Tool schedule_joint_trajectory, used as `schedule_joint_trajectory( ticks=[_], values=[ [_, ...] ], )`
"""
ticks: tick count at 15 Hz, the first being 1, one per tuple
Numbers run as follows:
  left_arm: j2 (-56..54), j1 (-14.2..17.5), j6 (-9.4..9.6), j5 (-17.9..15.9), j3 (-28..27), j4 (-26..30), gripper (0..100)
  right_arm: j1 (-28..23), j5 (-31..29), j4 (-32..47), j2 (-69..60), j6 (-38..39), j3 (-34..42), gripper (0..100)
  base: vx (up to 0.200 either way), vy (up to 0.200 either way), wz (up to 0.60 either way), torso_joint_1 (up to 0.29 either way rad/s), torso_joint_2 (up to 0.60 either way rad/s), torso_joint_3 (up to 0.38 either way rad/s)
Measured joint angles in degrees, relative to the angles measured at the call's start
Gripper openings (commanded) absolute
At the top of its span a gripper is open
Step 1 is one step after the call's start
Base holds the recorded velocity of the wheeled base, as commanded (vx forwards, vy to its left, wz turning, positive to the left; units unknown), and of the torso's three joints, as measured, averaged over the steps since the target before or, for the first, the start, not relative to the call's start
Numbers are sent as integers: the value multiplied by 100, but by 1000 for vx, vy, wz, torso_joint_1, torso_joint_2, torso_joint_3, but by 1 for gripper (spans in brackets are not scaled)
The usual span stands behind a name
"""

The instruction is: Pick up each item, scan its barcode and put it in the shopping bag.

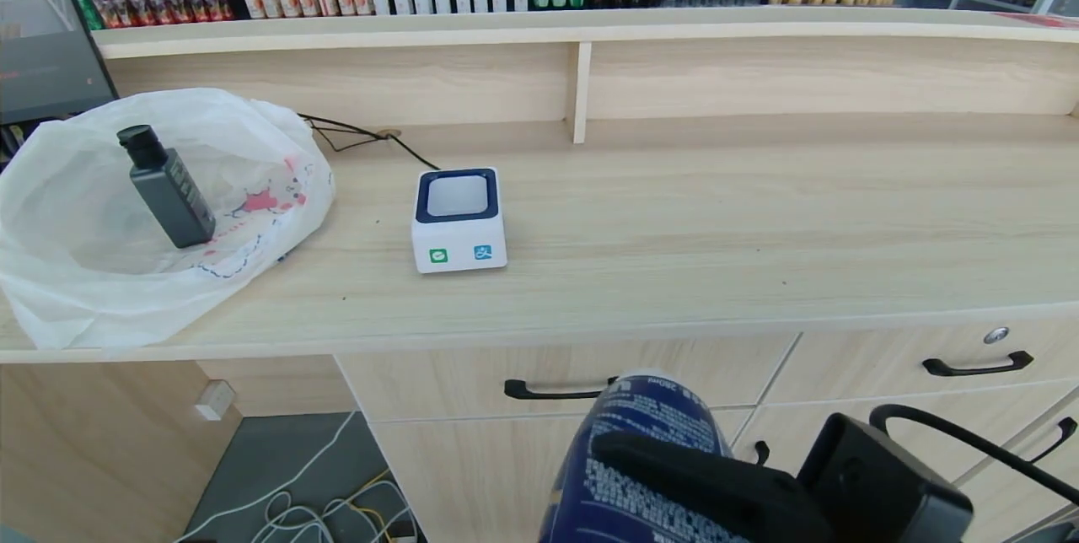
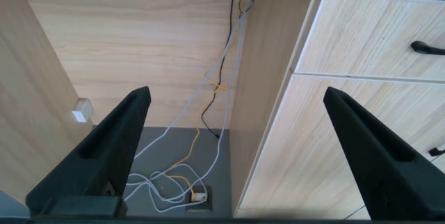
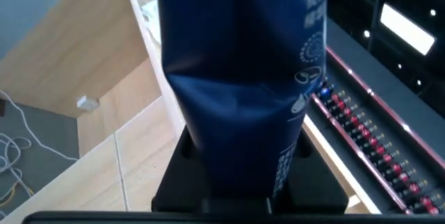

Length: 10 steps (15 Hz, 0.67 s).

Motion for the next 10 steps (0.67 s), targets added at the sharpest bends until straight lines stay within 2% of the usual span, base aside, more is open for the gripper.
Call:
schedule_joint_trajectory(
  ticks=[1, 3, 5, 8, 10],
  values=[
    [0, 0, 0, 2, 0, 0, 100, 16, 154, -2, 59, -112, -55, 0, 0, 0, 0, 0, 0, 0],
    [0, 0, 5, -2, 0, 0, 100, -33, 179, -9, 72, -917, -30, 0, 0, 0, 0, 0, 0, 0],
    [0, 0, 0, 0, 0, 0, 100, -304, 239, -82, 22, -1669, -12, 0, 0, 0, 0, 0, 0, 0],
    [0, 0, 0, 0, 0, 0, 100, -507, 551, -260, -22, -2082, -111, 0, 0, 0, 0, 0, 0, 0],
    [0, 0, 0, 0, 0, 0, 100, -535, 613, -268, -115, -2640, -133, 0, 0, 0, 0, 0, 0, 0]
  ],
)
